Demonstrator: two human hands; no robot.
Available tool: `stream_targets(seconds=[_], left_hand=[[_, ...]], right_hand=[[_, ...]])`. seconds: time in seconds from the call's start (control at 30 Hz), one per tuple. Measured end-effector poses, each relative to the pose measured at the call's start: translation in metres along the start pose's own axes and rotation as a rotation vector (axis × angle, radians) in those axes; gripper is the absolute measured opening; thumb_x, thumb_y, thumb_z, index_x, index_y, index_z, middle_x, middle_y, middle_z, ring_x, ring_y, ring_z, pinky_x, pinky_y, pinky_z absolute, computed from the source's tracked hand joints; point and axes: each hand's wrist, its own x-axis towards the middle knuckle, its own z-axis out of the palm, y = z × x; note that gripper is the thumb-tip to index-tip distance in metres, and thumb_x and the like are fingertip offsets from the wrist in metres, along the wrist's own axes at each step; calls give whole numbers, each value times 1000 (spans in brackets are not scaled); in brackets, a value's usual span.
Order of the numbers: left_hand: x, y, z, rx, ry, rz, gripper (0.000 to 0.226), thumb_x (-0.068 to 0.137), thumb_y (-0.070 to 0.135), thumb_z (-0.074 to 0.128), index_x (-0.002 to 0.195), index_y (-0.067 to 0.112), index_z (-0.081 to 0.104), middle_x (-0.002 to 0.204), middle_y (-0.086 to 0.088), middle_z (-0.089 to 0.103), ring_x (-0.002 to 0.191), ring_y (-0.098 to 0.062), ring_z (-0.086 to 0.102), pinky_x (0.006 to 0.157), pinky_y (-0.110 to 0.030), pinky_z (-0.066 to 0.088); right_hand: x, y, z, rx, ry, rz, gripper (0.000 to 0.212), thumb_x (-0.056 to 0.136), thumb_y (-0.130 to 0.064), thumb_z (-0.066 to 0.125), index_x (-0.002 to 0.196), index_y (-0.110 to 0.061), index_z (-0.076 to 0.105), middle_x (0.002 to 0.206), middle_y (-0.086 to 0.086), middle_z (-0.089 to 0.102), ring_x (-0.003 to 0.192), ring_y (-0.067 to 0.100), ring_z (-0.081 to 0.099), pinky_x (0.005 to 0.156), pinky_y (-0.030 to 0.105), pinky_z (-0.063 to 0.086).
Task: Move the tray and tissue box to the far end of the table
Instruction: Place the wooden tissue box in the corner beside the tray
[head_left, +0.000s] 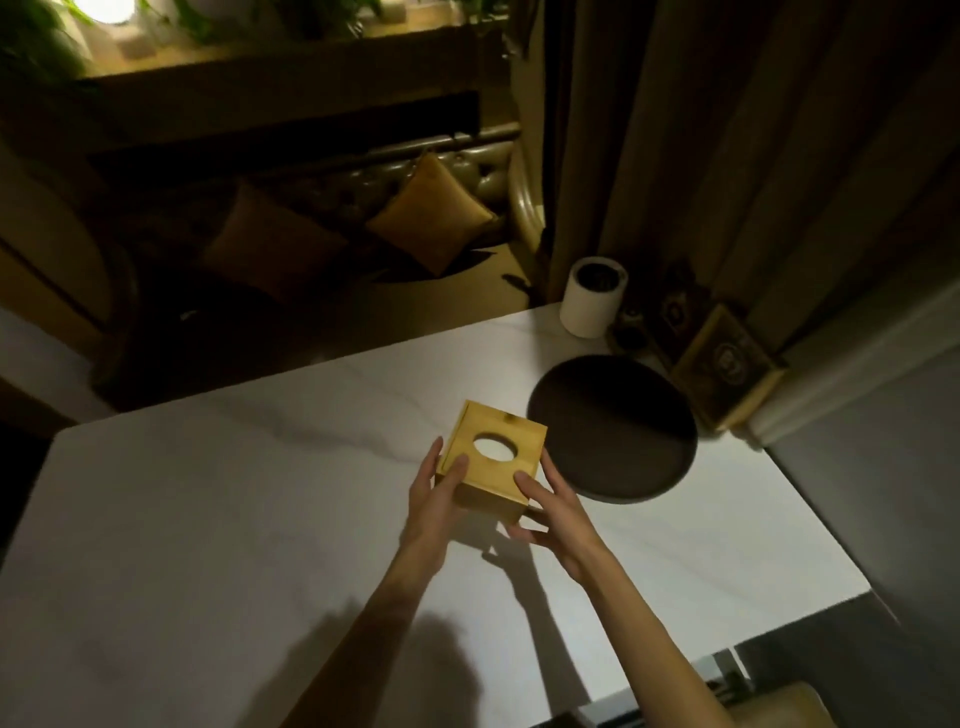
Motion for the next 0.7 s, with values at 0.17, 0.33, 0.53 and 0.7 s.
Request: stream_targets(seconds=[0.17, 0.33, 0.53, 0.7], left_hand=[[13, -20, 30, 153, -266, -40, 71, 70, 67, 65, 133, 40, 50, 132, 2, 59, 114, -22, 60, 100, -54, 48], [13, -43, 91, 389, -566, -31, 72, 74, 75, 54, 137, 42, 44, 136, 5, 57, 120, -20, 57, 104, -49, 47], [18, -73, 201, 560, -864, 25, 63, 82, 64, 51, 139, 39, 41, 138, 6, 54, 124, -16, 54, 105, -44, 46], [42, -126, 282, 564, -967, 67, 57, 88, 56, 51, 141, 38, 39, 138, 4, 55, 123, -15, 56, 104, -42, 48]], right_hand=[[-25, 23, -29, 83, 238, -108, 69, 82, -45, 71, 140, -53, 35, 118, -12, 68, 113, 22, 63, 97, 54, 51], [-51, 43, -74, 166, 511, -141, 65, 86, -42, 65, 144, -48, 34, 123, -6, 66, 113, 19, 62, 93, 47, 54], [-62, 60, -148, 198, 757, -195, 57, 95, -44, 49, 145, -52, 23, 133, -7, 57, 113, 17, 60, 89, 33, 56], [-44, 80, -225, 71, 846, -229, 66, 94, -56, 41, 145, -58, 0, 142, -27, 34, 130, 9, 40, 108, 34, 34]])
